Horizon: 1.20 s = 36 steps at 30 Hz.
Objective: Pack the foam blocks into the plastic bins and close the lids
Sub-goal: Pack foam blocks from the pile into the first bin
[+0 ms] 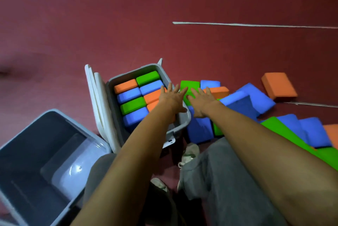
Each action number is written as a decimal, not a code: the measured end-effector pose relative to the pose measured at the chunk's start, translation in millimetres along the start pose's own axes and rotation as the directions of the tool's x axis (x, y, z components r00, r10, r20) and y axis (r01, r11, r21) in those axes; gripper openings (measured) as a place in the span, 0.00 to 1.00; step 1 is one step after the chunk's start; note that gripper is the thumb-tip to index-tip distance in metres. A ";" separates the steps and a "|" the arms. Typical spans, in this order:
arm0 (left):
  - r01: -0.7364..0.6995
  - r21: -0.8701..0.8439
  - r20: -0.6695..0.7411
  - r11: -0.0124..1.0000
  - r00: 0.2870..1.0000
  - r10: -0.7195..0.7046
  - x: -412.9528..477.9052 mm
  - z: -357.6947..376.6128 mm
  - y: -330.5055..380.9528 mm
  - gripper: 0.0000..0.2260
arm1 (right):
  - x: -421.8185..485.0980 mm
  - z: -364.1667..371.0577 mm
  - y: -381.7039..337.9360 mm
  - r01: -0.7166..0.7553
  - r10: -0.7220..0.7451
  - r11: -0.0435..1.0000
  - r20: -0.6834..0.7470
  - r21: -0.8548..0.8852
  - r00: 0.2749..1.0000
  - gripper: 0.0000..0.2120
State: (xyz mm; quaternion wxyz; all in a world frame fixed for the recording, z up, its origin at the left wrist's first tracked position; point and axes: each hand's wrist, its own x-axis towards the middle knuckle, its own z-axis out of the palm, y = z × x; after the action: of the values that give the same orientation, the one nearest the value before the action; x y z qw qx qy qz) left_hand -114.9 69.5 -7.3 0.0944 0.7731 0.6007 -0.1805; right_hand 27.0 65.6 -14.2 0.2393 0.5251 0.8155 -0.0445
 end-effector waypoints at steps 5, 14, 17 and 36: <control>-0.082 0.045 0.013 0.996 0.997 0.082 20.1 -9.9 48.9 0.42 | -14.0 13.7 36.4 -0.050 0.048 0.998 -0.041 -0.032 0.998 0.34; -0.161 0.052 0.085 0.986 0.984 0.156 89.7 37.0 101.7 0.43 | 14.5 79.6 109.4 -0.170 0.173 0.983 0.045 -0.070 0.984 0.33; -0.157 0.061 0.115 0.986 0.982 0.150 117.1 58.1 105.6 0.42 | 39.0 100.2 128.3 -0.170 0.175 0.981 0.052 -0.092 0.983 0.28; -0.173 -0.066 0.511 0.983 0.840 0.182 108.4 225.6 192.7 0.57 | 106.7 154.4 149.9 -0.078 0.112 0.972 0.149 -0.220 0.983 0.21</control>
State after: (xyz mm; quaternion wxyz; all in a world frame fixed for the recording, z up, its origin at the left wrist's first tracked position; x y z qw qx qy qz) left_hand 56.4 34.4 -270.3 0.2741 0.7481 0.4811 -0.3657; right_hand 176.0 171.4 -170.1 0.3607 0.5298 0.7675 0.0127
